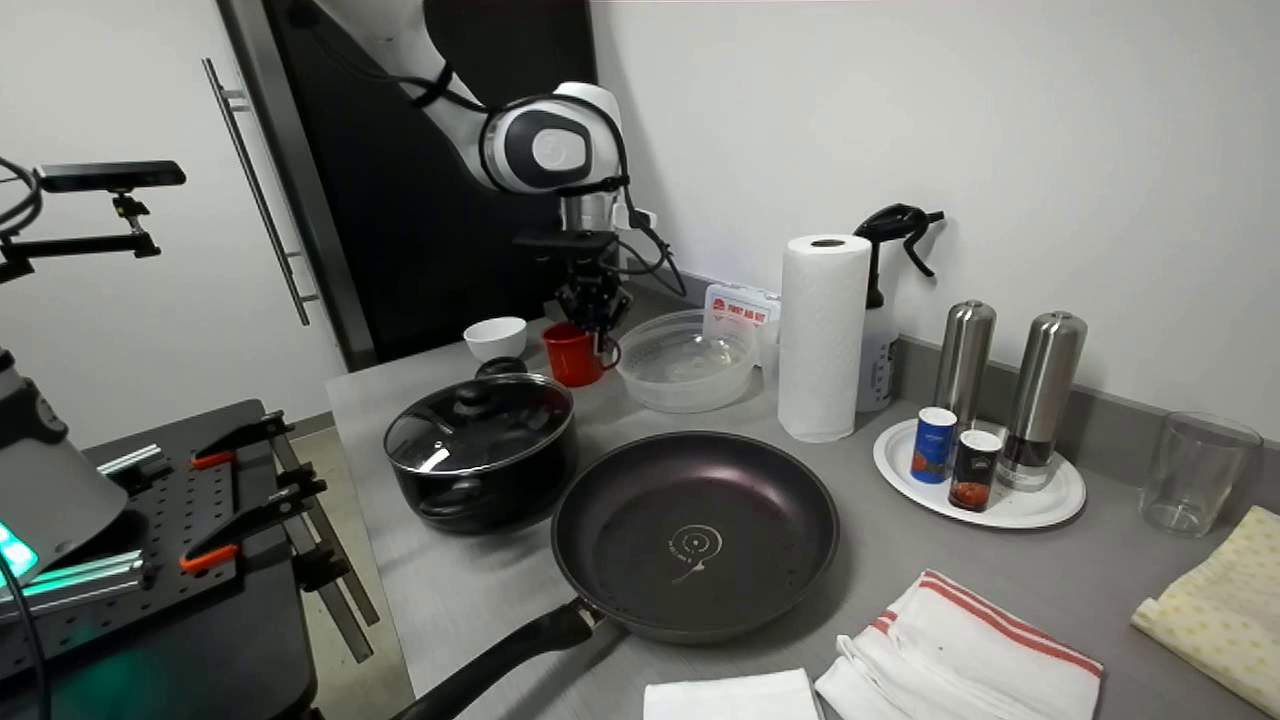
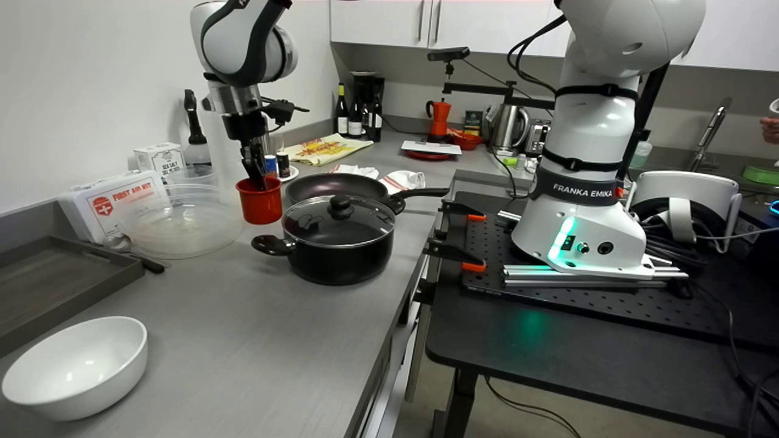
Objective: Move the red mug to the right
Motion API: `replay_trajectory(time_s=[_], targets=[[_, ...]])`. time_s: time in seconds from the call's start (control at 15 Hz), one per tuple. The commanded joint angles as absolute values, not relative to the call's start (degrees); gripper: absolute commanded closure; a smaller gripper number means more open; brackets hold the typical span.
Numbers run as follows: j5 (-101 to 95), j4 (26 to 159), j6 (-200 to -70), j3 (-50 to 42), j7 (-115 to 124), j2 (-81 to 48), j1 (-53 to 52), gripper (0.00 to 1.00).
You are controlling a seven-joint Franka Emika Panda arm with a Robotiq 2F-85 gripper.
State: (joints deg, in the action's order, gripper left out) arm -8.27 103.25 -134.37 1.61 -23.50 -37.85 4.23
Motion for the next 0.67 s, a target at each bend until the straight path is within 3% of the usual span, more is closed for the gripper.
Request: replay_trajectory(time_s=[0.0, 0.6], targets=[[-9.08, 106.03, -134.42, 1.11, -21.65, -34.09, 4.00, 0.98], [-7.05, 105.15, -132.91, -0.77, -18.91, -30.03, 6.92, 0.98]])
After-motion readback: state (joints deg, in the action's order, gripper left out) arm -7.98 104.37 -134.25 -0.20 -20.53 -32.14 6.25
